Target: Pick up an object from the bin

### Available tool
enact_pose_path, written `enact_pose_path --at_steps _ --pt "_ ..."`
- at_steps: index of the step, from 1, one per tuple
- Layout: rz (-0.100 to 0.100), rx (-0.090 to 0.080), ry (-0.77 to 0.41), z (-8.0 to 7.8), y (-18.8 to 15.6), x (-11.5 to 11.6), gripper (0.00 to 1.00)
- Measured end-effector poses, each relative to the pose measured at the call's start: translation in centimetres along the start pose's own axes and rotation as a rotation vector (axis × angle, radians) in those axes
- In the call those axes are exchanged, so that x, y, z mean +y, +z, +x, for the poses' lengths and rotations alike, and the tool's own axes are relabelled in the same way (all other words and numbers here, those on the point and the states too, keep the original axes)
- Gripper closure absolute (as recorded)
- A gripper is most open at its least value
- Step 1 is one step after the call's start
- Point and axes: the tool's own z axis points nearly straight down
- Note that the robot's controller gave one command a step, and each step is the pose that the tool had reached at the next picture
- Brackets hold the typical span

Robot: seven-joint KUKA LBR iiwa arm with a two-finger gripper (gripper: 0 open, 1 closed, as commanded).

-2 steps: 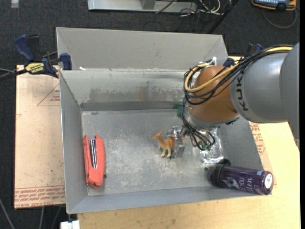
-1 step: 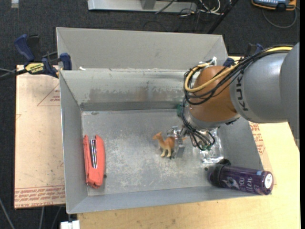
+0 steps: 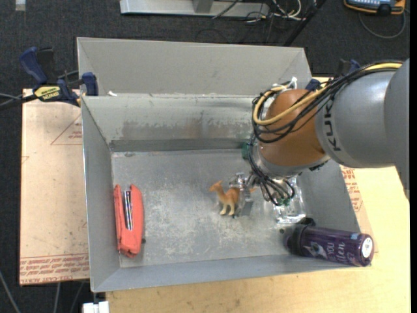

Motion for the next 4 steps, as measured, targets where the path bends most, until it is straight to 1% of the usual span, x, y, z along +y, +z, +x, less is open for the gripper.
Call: enact_pose_path --at_steps 1,3,4 --pt "-0.001 0.008 0.0 0.2 -1.9 0.1 1.0" --pt "0.0 -0.004 0.0 -0.1 -6.4 0.1 1.0" --pt "0.0 -0.005 0.0 -0.2 -7.3 0.1 1.0"
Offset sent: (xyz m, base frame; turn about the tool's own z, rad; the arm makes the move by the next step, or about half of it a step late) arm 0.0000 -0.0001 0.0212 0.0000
